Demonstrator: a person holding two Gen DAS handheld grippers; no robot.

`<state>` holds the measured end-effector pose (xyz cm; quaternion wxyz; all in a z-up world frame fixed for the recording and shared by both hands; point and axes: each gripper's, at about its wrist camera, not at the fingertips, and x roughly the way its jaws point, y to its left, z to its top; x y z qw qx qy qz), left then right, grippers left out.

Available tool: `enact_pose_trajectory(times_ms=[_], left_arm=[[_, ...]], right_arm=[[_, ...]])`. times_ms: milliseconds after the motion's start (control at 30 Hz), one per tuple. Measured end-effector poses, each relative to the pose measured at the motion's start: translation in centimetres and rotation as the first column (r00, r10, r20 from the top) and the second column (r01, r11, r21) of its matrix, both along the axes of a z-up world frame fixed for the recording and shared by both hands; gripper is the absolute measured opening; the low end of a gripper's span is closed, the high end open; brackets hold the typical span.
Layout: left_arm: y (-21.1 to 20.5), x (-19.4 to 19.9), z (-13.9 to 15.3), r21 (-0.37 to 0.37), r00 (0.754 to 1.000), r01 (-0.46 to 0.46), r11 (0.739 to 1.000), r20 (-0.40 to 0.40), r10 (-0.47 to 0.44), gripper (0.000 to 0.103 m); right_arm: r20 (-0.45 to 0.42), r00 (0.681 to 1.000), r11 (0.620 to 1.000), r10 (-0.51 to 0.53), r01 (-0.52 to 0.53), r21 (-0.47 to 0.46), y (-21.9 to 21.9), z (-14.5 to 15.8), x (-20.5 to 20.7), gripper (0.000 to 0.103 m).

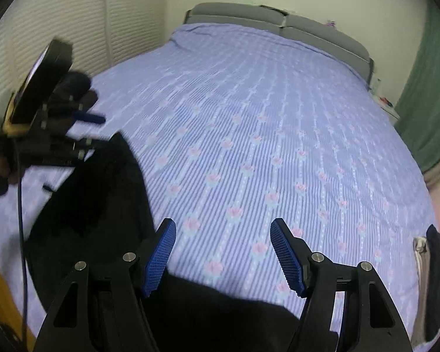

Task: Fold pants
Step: 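Grasp the pants with the left tool and drag them flat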

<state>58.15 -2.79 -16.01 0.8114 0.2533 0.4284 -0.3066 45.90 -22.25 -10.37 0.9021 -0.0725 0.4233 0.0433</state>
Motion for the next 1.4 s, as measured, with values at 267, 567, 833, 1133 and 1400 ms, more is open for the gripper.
enact_pose_trajectory(times_ms=[267,567,833,1133,1400], left_arm=[[-0.4,2.1,-2.0,-0.021,0.995,0.067,0.998,-0.071,-0.068,0.023],[0.9,2.2,-1.8,-0.076,0.993,0.053,0.996,-0.104,-0.061,0.006],[2.5,0.7,-0.3,-0.103,0.997,0.020,0.994,-0.074,-0.028,0.005],[7.6,-7.2,3.7,-0.175,0.999,-0.028,0.984,0.017,0.032,0.002],[14.0,-15.3,4.9,-0.218,0.991,-0.108,0.970,0.055,0.123,0.002]], right_arm=[[0.081,0.992,0.994,-0.095,0.090,0.061,0.1,0.7,1.8,0.068],[0.131,0.974,0.978,-0.183,0.167,0.124,-0.3,0.8,1.6,0.068],[0.103,0.973,0.970,-0.209,0.192,0.151,-1.0,-0.2,0.7,0.068],[0.113,0.973,0.971,-0.199,0.181,0.157,-0.2,0.8,-2.3,0.068],[0.153,0.974,0.979,-0.167,0.145,0.145,2.4,2.8,-6.2,0.068]])
